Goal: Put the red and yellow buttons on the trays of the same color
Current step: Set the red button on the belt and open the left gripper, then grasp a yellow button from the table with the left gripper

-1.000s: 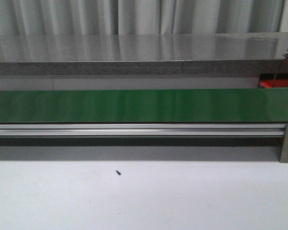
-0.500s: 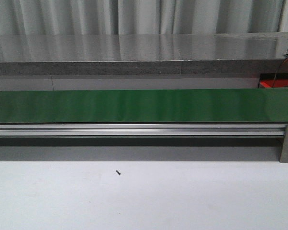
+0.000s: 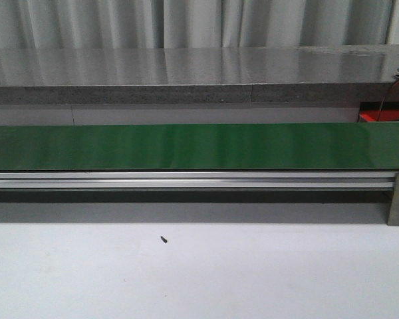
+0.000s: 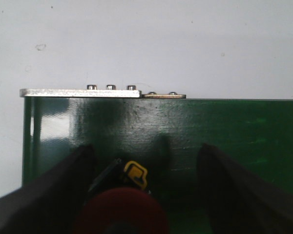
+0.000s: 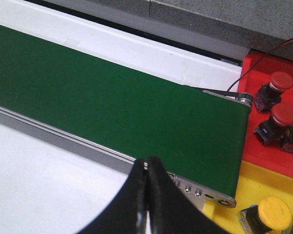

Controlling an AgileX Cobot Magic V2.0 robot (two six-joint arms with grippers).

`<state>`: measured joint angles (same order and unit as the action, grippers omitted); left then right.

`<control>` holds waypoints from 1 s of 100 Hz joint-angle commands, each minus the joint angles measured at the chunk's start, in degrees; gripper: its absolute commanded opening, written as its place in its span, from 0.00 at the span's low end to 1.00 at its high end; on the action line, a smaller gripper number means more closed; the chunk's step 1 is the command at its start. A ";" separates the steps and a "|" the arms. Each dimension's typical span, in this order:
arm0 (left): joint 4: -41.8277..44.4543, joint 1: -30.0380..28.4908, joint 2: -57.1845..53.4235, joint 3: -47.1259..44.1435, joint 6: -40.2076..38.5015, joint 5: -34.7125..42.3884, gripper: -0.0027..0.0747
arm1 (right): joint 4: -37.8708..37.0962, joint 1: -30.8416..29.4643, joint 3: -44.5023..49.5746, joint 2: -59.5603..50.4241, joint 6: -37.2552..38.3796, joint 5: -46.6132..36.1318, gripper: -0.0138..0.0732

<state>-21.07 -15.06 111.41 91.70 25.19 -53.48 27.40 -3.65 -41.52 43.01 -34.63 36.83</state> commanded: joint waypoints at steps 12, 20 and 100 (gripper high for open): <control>-4.58 -0.12 -3.60 2.19 -0.68 0.91 0.82 | 1.16 -0.33 -1.29 -0.30 -0.13 -3.69 0.08; -5.14 -0.12 -4.72 2.33 -0.68 1.12 0.82 | 1.16 -0.33 -1.29 -0.30 -0.13 -3.69 0.08; -0.29 -13.54 -3.44 7.43 -0.81 22.55 0.82 | 1.16 -0.33 -1.29 -0.30 -0.13 -3.69 0.08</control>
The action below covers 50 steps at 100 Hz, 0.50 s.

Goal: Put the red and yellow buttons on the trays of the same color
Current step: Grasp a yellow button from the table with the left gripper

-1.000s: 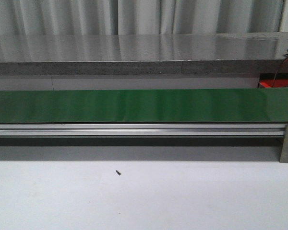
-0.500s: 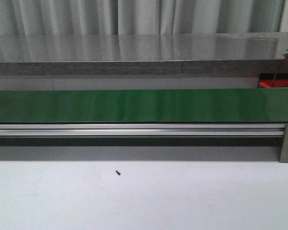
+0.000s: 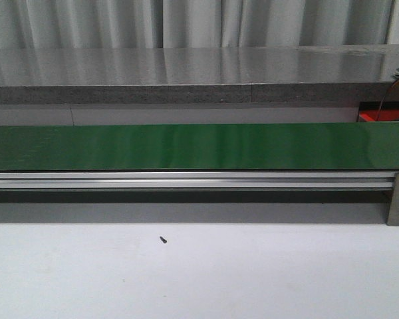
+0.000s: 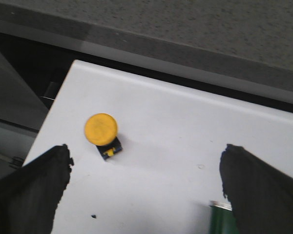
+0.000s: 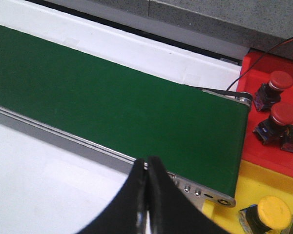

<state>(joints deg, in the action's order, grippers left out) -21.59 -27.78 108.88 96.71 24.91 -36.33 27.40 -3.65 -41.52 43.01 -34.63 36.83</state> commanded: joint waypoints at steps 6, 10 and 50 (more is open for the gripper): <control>0.86 -1.12 0.96 3.13 -0.53 6.58 0.83 | 1.16 -0.33 -1.29 -0.30 -0.13 -3.69 0.08; 1.15 -1.48 2.11 3.92 -0.53 7.27 0.83 | 1.16 -0.33 -1.29 -0.30 -0.13 -3.69 0.08; 1.55 -2.08 14.33 12.14 -0.53 8.88 0.83 | 1.16 -0.33 -1.29 -0.30 -0.13 -3.69 0.08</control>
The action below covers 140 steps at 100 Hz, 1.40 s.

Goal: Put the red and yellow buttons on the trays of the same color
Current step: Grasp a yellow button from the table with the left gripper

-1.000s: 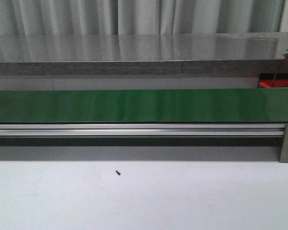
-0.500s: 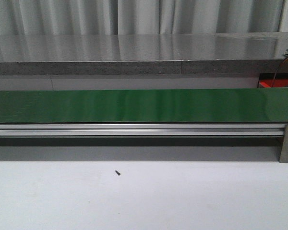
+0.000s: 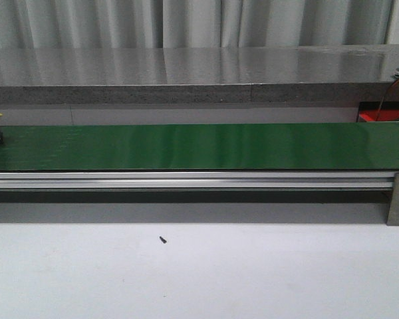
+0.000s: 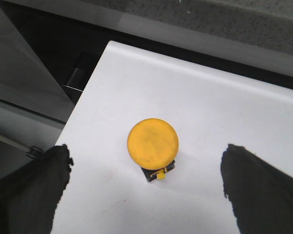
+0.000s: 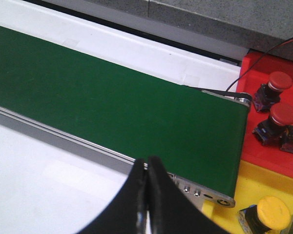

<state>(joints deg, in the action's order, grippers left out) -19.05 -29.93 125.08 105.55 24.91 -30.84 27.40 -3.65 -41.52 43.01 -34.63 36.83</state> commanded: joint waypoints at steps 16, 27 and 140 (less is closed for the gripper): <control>-2.47 0.60 1.17 5.61 -0.53 4.92 0.83 | 1.16 -0.33 -1.29 -0.30 -0.13 -3.69 0.08; -2.47 1.47 3.38 7.65 -0.53 5.18 0.83 | 1.16 -0.33 -1.29 -0.30 -0.13 -3.69 0.08; -0.30 2.87 7.66 10.75 -0.53 1.99 0.30 | 1.16 -0.33 -1.29 -0.30 -0.13 -3.69 0.08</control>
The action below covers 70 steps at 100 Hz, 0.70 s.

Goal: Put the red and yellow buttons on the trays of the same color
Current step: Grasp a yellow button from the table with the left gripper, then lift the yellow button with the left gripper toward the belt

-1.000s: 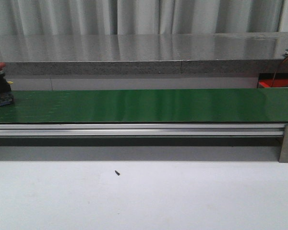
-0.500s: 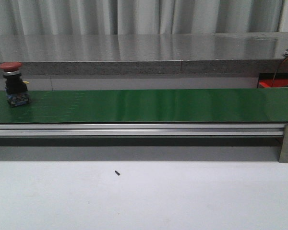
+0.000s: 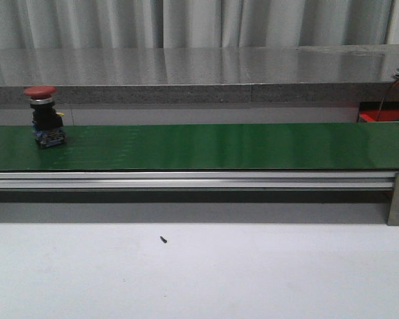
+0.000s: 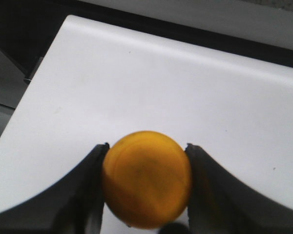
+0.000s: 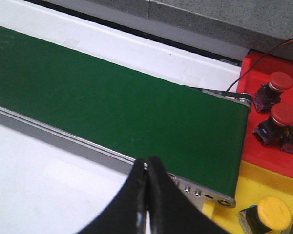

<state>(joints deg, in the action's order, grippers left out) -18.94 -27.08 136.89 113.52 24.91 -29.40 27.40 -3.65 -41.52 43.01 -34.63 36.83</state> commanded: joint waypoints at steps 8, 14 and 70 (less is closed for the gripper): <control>-0.41 0.03 -5.44 3.78 -0.53 -1.69 0.29 | 1.16 -0.33 -1.29 -0.30 -0.13 -3.69 0.08; -0.41 0.03 -6.91 4.38 -0.53 -2.91 0.29 | 1.16 -0.33 -1.29 -0.30 -0.13 -3.69 0.08; -8.28 0.13 -26.72 0.97 0.47 -23.36 0.29 | 1.16 -0.33 -1.29 -0.30 -0.13 -3.69 0.08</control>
<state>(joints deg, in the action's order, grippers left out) -23.53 -27.08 115.58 114.62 24.91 -52.47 27.40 -3.65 -41.52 43.01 -34.63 36.83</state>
